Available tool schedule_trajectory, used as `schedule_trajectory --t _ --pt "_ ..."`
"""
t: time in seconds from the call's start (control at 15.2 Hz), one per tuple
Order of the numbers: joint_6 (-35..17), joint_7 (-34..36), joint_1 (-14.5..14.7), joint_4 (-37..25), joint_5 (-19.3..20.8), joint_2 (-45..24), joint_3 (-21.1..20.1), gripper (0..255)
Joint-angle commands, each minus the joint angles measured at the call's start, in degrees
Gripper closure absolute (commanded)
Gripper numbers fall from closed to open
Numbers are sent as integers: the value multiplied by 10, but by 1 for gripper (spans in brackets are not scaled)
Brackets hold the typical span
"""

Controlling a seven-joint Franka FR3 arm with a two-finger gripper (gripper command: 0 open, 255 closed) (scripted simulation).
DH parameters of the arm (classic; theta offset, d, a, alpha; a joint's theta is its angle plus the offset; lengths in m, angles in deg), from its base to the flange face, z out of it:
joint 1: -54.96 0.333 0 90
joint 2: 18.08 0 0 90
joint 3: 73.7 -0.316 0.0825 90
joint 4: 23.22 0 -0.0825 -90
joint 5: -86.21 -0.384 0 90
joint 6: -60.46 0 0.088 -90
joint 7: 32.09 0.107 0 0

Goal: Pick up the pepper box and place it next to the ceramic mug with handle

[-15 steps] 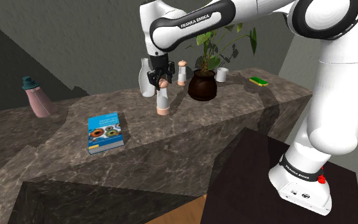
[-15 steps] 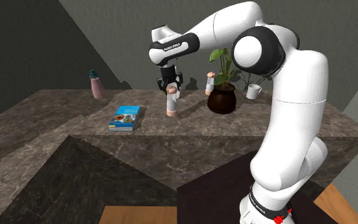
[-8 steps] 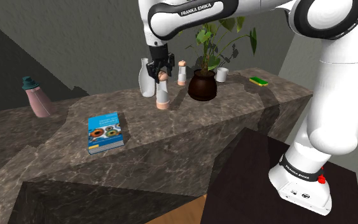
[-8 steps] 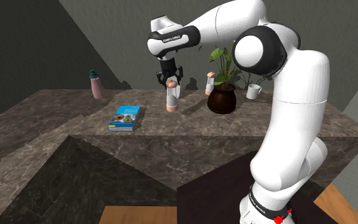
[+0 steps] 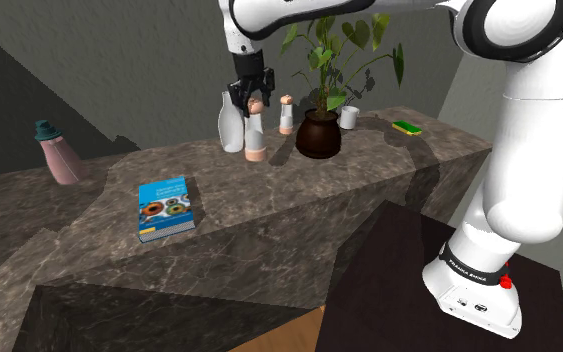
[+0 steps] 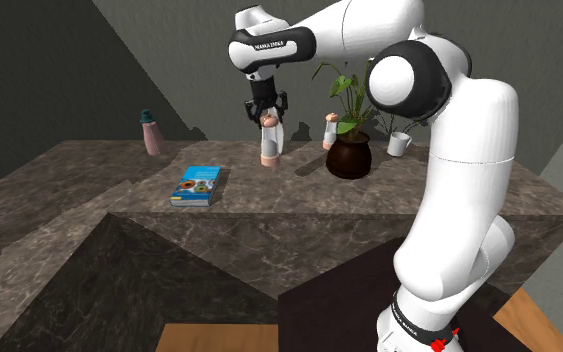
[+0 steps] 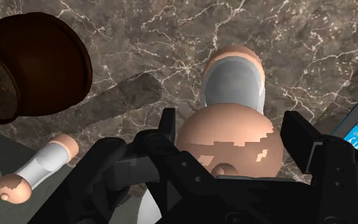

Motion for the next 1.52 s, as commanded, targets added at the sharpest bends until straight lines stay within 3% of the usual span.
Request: schedule_trajectory --t 0.0,0.79,1.45 --pt "17 -3 1 -19 0 -2 0 255" --pt "120 -18 11 -148 5 -27 -1 255" --pt "225 -33 31 -307 21 -81 0 255"
